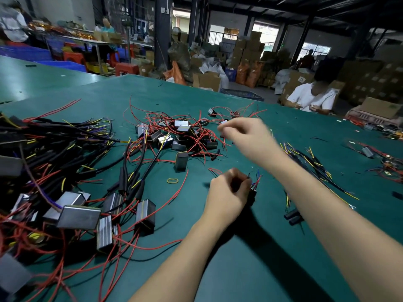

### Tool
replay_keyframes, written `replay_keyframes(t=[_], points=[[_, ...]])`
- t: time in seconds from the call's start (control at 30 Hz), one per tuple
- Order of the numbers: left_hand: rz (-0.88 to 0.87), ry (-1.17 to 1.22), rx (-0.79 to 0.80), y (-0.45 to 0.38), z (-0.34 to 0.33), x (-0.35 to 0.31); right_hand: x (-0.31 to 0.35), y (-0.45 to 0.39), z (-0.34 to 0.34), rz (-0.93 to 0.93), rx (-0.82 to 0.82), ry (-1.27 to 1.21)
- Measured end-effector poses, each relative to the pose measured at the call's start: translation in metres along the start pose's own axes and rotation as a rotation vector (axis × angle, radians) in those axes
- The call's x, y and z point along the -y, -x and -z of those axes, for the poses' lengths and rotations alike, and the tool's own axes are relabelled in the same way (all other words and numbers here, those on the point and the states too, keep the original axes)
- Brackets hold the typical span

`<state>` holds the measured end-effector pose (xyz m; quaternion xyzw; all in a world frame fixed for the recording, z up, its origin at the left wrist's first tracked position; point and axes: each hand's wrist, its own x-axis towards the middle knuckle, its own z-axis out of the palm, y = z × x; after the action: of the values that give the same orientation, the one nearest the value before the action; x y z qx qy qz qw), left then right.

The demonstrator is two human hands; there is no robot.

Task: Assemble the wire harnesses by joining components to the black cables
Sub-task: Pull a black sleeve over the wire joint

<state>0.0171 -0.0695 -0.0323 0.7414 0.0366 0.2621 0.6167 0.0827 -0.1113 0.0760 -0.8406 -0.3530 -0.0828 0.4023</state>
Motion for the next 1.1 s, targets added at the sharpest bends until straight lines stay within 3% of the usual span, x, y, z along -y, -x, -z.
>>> replay_keyframes(t=[0.13,0.23,0.33,0.43,0.47,0.63,0.77,0.97,1.1], points=[[0.004,-0.01,0.048,0.0,0.003,-0.002,0.008,-0.032,-0.06,-0.023,0.453,0.369],[0.019,-0.059,0.053,-0.001,0.004,0.0,0.001,-0.034,-0.079,-0.144,0.604,0.244],[0.015,-0.003,0.069,-0.002,0.002,0.003,-0.004,-0.039,-0.075,-0.231,0.517,-0.085],[0.04,0.034,0.101,-0.004,-0.001,0.008,-0.017,-0.054,-0.056,-0.283,0.142,-0.151],[0.065,0.057,0.098,-0.005,-0.003,0.009,-0.022,-0.058,-0.05,-0.281,0.084,-0.106],[0.063,0.059,0.096,-0.005,-0.003,0.01,-0.034,-0.065,-0.057,-0.246,0.252,0.292],[0.021,-0.008,0.092,-0.004,0.0,0.009,-0.039,-0.065,-0.074,-0.256,0.423,0.407],[0.047,-0.049,0.05,-0.003,0.003,0.005,-0.035,-0.07,-0.09,-0.086,0.283,0.497],[0.064,-0.062,0.061,-0.003,0.004,0.001,-0.033,-0.075,-0.097,-0.005,0.318,0.468]])
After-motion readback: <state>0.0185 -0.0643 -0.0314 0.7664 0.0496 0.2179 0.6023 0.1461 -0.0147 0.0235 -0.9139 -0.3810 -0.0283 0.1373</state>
